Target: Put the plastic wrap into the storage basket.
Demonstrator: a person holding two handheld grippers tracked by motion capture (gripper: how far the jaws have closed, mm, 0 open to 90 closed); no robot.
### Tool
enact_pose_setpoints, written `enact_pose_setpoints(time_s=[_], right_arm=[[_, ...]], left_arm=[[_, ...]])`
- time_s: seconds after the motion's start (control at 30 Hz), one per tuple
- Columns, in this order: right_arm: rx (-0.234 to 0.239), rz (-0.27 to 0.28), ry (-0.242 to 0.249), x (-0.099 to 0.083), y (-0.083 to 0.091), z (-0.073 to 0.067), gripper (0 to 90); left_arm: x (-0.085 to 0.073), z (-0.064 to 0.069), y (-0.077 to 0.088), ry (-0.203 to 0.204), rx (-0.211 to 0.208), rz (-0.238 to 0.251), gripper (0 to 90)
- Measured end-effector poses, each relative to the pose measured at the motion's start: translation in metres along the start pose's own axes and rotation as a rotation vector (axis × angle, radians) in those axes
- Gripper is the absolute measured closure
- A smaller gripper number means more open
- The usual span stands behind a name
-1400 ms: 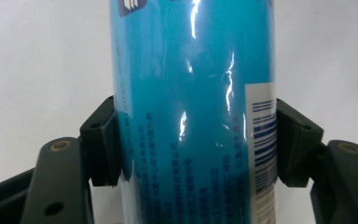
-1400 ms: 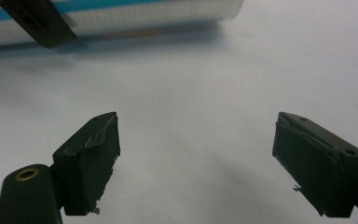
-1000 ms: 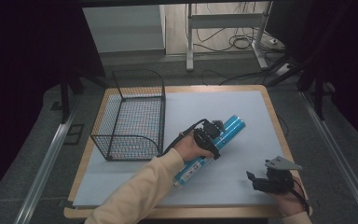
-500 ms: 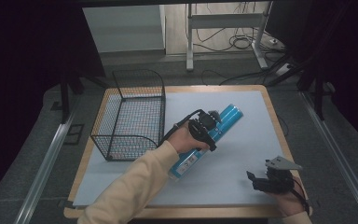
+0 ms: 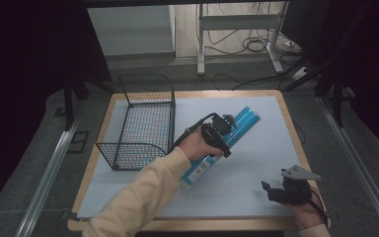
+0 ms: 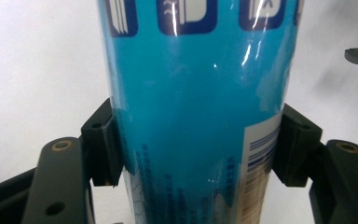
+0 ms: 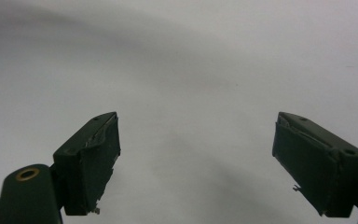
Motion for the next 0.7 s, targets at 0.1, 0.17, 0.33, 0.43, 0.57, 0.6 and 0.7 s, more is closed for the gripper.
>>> enact_pose_setpoints(time_s=[0.1, 0.17, 0.33, 0.43, 0.57, 0.6, 0.7], right_arm=[[0.0, -0.003, 0.001, 0.0, 0.0, 0.0, 15.4], [0.0, 0.0, 0.002, 0.0, 0.0, 0.0, 15.4], [0.001, 0.0, 0.002, 0.0, 0.0, 0.0, 15.4], [0.002, 0.0, 0.001, 0.0, 0.0, 0.001, 15.4], [0.002, 0.0, -0.001, 0.0, 0.0, 0.001, 15.4], [0.002, 0.001, -0.001, 0.0, 0.0, 0.002, 15.4], [0.001, 0.003, -0.001, 0.0, 0.001, 0.002, 15.4]], left_arm=[[0.002, -0.001, 0.003, -0.004, -0.001, -0.001, 31.7], [0.005, -0.002, 0.005, -0.009, 0.006, -0.007, 31.7], [0.013, -0.006, 0.013, -0.013, 0.022, 0.0, 31.8], [0.018, -0.009, 0.018, -0.01, 0.026, 0.005, 31.8], [0.023, -0.012, 0.025, -0.008, 0.032, 0.008, 31.8], [0.025, -0.013, 0.026, -0.007, 0.036, 0.009, 31.8], [0.029, -0.016, 0.031, -0.005, 0.048, 0.013, 31.8]])
Point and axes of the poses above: each handheld gripper's, and its own axes: y roughly backward along the jaws, x roughly out of its top, z roughly to its right, the point moved 1 cm from there along -y, roughly forward along the jaws, and after that the axes turned 4 degrees about x, right-handed, at the moved point
